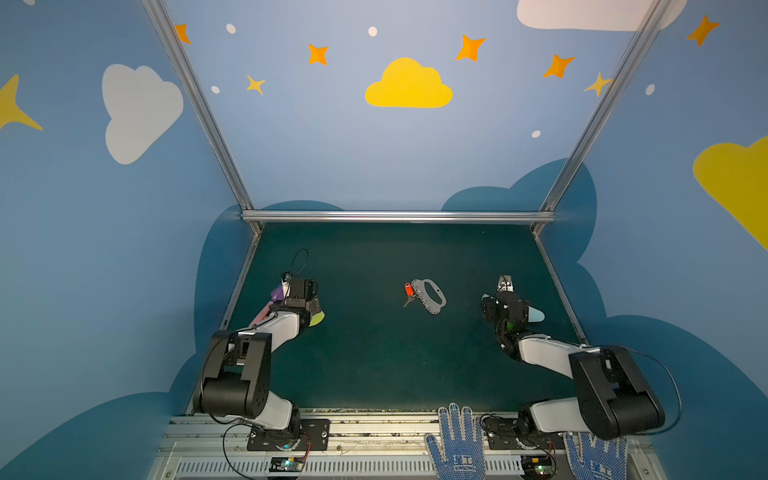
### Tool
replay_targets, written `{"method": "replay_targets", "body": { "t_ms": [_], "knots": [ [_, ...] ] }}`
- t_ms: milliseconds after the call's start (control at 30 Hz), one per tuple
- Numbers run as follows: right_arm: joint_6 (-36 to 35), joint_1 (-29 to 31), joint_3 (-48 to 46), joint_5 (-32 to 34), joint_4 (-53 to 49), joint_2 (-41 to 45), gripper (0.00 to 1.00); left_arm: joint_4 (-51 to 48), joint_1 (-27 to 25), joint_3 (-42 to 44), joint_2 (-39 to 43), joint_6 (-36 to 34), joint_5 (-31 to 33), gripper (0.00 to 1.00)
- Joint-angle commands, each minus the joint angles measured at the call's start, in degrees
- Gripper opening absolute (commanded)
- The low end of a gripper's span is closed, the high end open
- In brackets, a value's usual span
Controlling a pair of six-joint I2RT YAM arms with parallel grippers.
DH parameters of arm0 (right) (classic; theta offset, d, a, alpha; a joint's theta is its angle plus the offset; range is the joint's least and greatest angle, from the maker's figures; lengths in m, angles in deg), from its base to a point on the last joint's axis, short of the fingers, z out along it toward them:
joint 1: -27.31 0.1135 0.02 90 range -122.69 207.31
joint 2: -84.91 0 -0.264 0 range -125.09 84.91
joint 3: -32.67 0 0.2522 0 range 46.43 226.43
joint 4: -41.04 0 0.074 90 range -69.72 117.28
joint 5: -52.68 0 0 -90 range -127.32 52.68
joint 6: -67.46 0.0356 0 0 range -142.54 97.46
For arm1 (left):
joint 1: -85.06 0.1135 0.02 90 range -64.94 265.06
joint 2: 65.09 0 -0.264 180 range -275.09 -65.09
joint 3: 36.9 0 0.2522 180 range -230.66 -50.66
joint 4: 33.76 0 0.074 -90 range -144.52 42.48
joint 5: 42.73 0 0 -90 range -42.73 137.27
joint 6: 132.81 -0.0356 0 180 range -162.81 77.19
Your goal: Put the keys on the keyring
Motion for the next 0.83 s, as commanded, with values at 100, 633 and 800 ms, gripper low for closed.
{"method": "replay_targets", "body": {
  "t_ms": [100, 633, 800],
  "knots": [
    [-0.9, -8.2, -2.8, -26.3, 13.5, -0.5, 0.89, 30.1, 3.7, 10.0, -0.2, -5.5, -13.6, 1.00],
    [1.6, -12.5, 1.9, -32.4, 7.5, -2.7, 0.96, 30.5, 3.6, 10.2, 0.3, -6.5, -13.7, 1.00],
    [1.4, -12.1, 1.7, -31.7, 7.6, -2.5, 0.96, 29.9, 3.6, 10.0, 0.3, -6.5, -13.9, 1.00]
  ]
}}
